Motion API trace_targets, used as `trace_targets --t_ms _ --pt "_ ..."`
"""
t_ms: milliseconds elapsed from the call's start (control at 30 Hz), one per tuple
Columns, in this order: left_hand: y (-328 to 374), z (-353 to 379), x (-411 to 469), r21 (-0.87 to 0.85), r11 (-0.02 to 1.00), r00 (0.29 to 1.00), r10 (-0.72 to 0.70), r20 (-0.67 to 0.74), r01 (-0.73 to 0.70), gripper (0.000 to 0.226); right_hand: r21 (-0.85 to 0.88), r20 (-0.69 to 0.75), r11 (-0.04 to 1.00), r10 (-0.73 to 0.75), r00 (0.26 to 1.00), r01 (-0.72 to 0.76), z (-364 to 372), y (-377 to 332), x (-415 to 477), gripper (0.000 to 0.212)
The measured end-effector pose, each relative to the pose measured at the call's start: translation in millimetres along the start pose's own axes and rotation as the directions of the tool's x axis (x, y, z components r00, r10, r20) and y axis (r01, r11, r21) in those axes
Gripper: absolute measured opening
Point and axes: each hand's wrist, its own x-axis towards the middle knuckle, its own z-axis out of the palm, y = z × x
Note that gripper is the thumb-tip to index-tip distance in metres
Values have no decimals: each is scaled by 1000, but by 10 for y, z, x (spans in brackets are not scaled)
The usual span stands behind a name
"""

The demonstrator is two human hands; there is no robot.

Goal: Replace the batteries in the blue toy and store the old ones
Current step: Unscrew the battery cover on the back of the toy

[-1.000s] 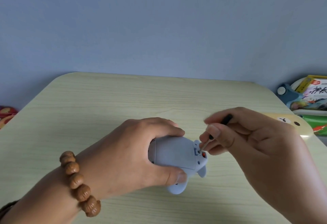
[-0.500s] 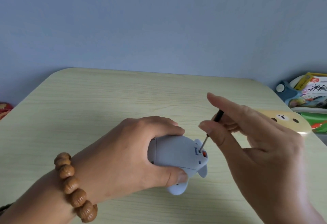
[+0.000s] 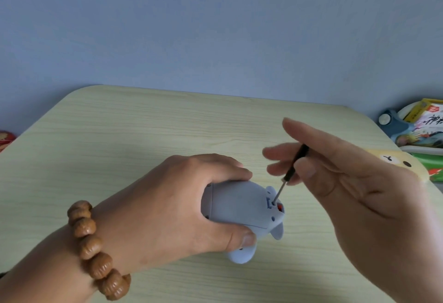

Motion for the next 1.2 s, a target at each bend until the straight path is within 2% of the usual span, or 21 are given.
trace_targets --t_ms 133,200,333,433,533,633,667,700,767,833,867,900,967,1067,1200 --pt "7 -5 7 -10 1000 1000 -5 12 5 73 -107 -145 994 -49 988 33 39 37 7 37" --pt "3 -2 11 3 1000 1000 -4 4 4 74 -28 -171 998 -52 984 47 91 70 -15 35" --pt "0 -9 0 2 1000 1000 -10 3 10 74 189 -44 982 20 999 -12 66 71 -37 35" --pt "-1 -3 18 -7 1000 999 -30 23 31 73 239 84 970 22 996 -41 -44 34 -14 43" --pt "17 -34 -38 -7 999 997 -40 62 41 71 170 129 985 -31 991 9 -88 41 13 42" --pt "99 -30 84 14 999 994 -48 96 47 65 87 25 994 -67 997 64 -1 163 0 41" --pt "2 21 -39 -20 997 982 71 173 -69 58 63 -13 995 -75 997 76 49 197 -9 42" --pt "-51 86 -67 -3 999 975 50 217 -50 53 36 -47 995 -92 995 94 94 216 -20 44" --pt "-154 142 48 -4 1000 985 12 173 -11 49 -41 -98 987 -160 982 157 145 206 -49 45" --pt "-83 151 27 -41 998 962 65 263 -57 50 -89 -101 975 -212 972 203 133 136 -78 42" --pt "-16 38 1 -50 999 980 -6 200 16 54 -80 -93 976 -211 973 204 110 108 -85 40" --pt "87 -5 77 9 995 988 -104 114 103 63 -64 -85 979 -199 976 194 80 95 -83 39" --pt "83 -27 -60 47 998 999 -33 40 31 72 -90 -101 981 -180 979 171 31 117 -60 36" --pt "32 14 -3 50 999 1000 17 -6 -16 73 -200 -168 971 -168 971 134 30 131 -38 40" --pt "16 28 30 30 999 999 34 -17 -33 68 -357 -225 920 -256 940 164 123 144 -88 30"
